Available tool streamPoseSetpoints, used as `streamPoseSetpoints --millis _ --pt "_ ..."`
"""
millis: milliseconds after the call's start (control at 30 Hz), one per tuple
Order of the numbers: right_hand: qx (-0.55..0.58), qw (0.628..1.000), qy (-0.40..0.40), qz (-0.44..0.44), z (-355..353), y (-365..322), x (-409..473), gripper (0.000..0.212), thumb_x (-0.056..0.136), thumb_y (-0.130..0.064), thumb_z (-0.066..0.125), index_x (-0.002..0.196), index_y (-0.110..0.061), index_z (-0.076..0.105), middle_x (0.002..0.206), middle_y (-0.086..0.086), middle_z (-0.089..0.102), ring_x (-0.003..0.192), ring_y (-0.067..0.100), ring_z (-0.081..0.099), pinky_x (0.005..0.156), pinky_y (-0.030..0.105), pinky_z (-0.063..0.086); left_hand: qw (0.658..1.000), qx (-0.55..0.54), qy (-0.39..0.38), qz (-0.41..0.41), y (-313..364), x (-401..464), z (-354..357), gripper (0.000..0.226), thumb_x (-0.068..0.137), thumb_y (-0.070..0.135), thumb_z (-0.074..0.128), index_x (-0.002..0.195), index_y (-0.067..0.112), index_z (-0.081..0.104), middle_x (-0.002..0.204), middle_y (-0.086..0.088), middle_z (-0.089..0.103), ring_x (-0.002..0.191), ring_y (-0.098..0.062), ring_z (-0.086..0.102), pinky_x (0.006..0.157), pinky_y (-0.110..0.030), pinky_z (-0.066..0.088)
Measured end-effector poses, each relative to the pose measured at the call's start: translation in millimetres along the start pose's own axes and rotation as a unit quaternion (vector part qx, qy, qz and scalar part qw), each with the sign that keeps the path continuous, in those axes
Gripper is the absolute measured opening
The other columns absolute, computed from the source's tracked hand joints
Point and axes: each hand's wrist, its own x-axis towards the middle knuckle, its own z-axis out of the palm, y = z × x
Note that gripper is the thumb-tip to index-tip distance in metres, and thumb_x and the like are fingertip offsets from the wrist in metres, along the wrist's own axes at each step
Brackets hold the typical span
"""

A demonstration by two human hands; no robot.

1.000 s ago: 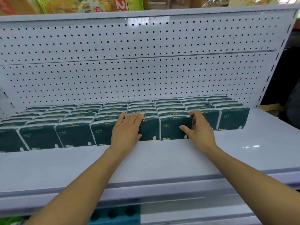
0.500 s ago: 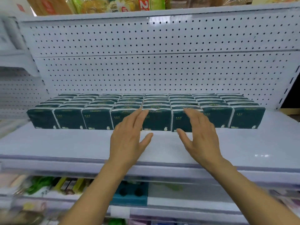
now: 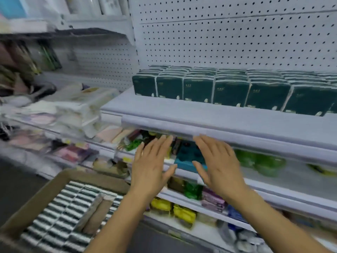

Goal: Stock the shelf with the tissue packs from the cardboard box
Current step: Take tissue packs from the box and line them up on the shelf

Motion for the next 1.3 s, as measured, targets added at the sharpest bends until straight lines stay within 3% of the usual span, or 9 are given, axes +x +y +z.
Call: streamPoseSetpoints --millis 167,500,767,867,967,1067,1133,1233,1300 --pt "0.017 0.998 -0.063 0.013 44.1 -95.2 -9.5 0.068 0.088 -0.039 0.062 0.146 -0.02 0.034 0.143 0.006 0.047 0.128 0.028 0.048 0.105 0.054 0.038 0.998 0.012 -0.051 -0.047 -75.8 -73.3 -13.9 0.077 0.087 0.058 0.052 0.152 0.024 0.029 0.152 0.001 0.041 0.137 -0.021 0.043 0.111 -0.048 0.036" --pt "0.065 0.979 -0.194 0.013 138.7 -253.5 -21.0 0.066 0.087 -0.035 0.065 0.145 -0.019 0.037 0.138 0.007 0.049 0.115 0.031 0.056 0.082 0.044 0.049 0.97 0.017 -0.2 -0.135 -231.1 -201.5 -22.6 0.077 0.09 0.054 0.056 0.154 0.029 0.022 0.159 0.004 0.026 0.142 -0.022 0.033 0.11 -0.044 0.037" --pt "0.077 0.942 -0.326 -0.002 233.8 -290.2 -0.5 0.052 0.092 -0.034 0.057 0.14 -0.019 0.046 0.131 0.008 0.054 0.117 0.032 0.054 0.086 0.043 0.045 0.935 -0.002 -0.285 -0.209 -322.4 -232.1 24.2 0.076 0.09 0.048 0.058 0.153 0.028 0.022 0.157 0.0 0.028 0.138 -0.026 0.037 0.103 -0.045 0.043" --pt "0.08 0.922 -0.379 0.004 276.9 -295.5 13.9 0.049 0.099 -0.038 0.045 0.145 -0.023 0.039 0.136 0.005 0.05 0.125 0.029 0.047 0.094 0.04 0.041 0.926 -0.003 -0.31 -0.215 -351.3 -236.9 52.1 0.071 0.091 0.045 0.058 0.151 0.026 0.026 0.15 0.0 0.039 0.129 -0.027 0.045 0.094 -0.044 0.047" --pt "0.096 0.905 -0.414 0.017 320.1 -298.0 26.6 0.046 0.099 -0.037 0.045 0.142 -0.023 0.042 0.132 0.005 0.053 0.123 0.028 0.048 0.093 0.037 0.042 0.918 -0.028 -0.33 -0.22 -376.8 -243.8 82.5 0.066 0.091 0.039 0.06 0.148 0.028 0.028 0.141 -0.001 0.049 0.119 -0.027 0.054 0.087 -0.044 0.051" --pt "0.09 0.9 -0.426 0.015 369.3 -302.4 36.6 0.042 0.097 -0.036 0.048 0.137 -0.023 0.048 0.13 0.004 0.055 0.123 0.027 0.047 0.095 0.036 0.043 0.902 -0.064 -0.356 -0.234 -400.5 -254.4 115.8 0.067 0.092 0.038 0.06 0.151 0.025 0.03 0.146 0.0 0.045 0.126 -0.025 0.049 0.095 -0.043 0.049" --pt "0.082 0.894 -0.441 0.016 404.8 -308.2 42.4 0.04 0.097 -0.035 0.047 0.134 -0.023 0.05 0.129 0.004 0.055 0.121 0.026 0.048 0.091 0.035 0.046 0.891 -0.08 -0.377 -0.24 -415.3 -263.6 139.9 0.071 0.092 0.039 0.06 0.152 0.024 0.026 0.148 0.0 0.042 0.131 -0.023 0.044 0.101 -0.042 0.045" --pt "0.072 0.875 -0.479 0.012 454.7 -318.7 45.0 0.039 0.098 -0.031 0.044 0.135 -0.017 0.045 0.13 0.008 0.05 0.116 0.028 0.05 0.077 0.037 0.049 0.877 -0.087 -0.413 -0.229 -429.5 -279.5 171.6 0.072 0.094 0.039 0.057 0.154 0.024 0.02 0.147 -0.002 0.042 0.129 -0.024 0.043 0.1 -0.04 0.044" --pt "0.057 0.865 -0.498 0.015 482.6 -324.4 44.6 0.042 0.099 -0.028 0.045 0.138 -0.014 0.041 0.134 0.011 0.046 0.116 0.03 0.05 0.075 0.039 0.05 0.863 -0.1 -0.448 -0.21 -435.9 -291.1 188.5 0.071 0.094 0.038 0.056 0.154 0.024 0.021 0.144 -0.005 0.044 0.126 -0.026 0.045 0.098 -0.037 0.045"
